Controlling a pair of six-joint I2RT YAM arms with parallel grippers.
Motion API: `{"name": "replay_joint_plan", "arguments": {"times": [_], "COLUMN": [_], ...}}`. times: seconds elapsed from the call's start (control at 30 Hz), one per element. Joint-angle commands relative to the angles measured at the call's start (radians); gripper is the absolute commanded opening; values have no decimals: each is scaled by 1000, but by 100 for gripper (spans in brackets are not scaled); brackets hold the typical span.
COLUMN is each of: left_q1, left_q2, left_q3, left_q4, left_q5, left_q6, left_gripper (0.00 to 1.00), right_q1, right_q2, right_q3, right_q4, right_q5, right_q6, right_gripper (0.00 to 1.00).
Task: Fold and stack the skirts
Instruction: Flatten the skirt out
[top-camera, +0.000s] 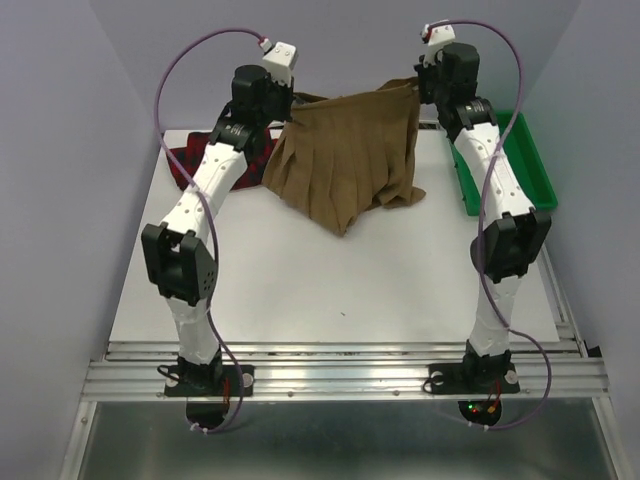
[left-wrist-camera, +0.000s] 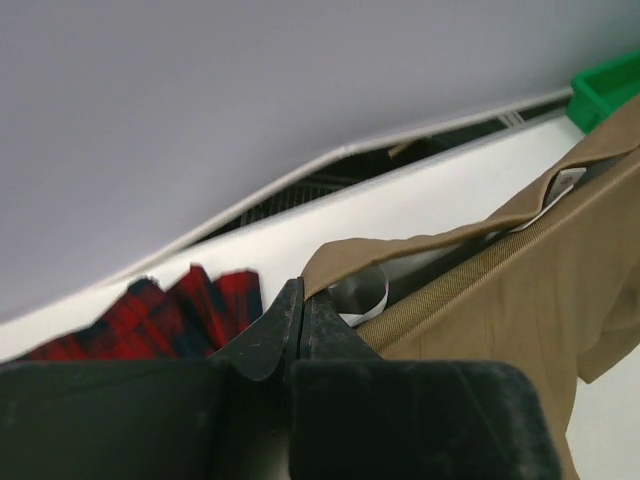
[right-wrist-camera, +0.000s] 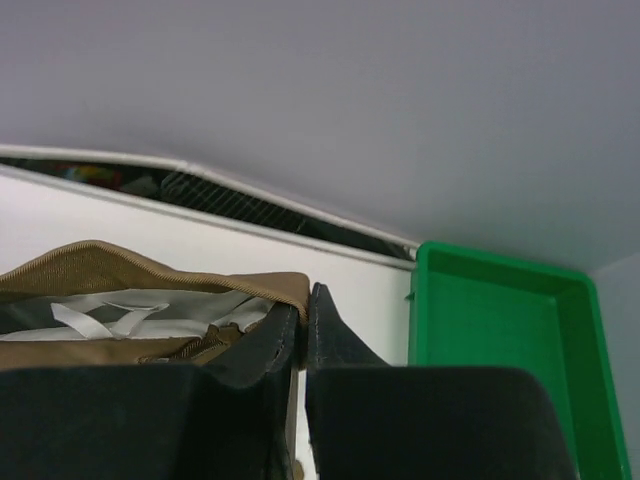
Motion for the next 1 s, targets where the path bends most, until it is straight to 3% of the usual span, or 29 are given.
{"name": "replay_joint_plan", "arguments": {"times": [0.0, 0.13, 0.23, 0.33, 0.57, 0.7, 0.97], "left_q1": [48, 51, 51, 51, 51, 51, 51], "left_q2": [14, -30, -145, -304, -492, -608, -694], "left_q3": [247, 235, 81, -216, -668, -777, -656], "left_q4": [142, 289, 401, 465, 368, 329, 204], "left_q5": [-145, -116, -60, 28, 233, 250, 315], "left_q6": [12, 34, 54, 86, 120, 60, 17], "left_gripper": [0, 0, 0, 0, 0, 0, 0], "right_q1": [-80, -90, -90, -90, -90, -90, -90], "right_q2": [21, -59, -215, -365, -609, -677, -663], "right_q3": [268, 179, -37, -276, -800, -824, -620], "right_q4": [102, 178, 313, 361, 398, 395, 260], "right_q5": [131, 111, 75, 9, -28, -16, -10], "right_q6": [-82, -85, -86, -100, -167, -157, -111], "right_gripper": [1, 1, 1, 1, 1, 1, 1]}}
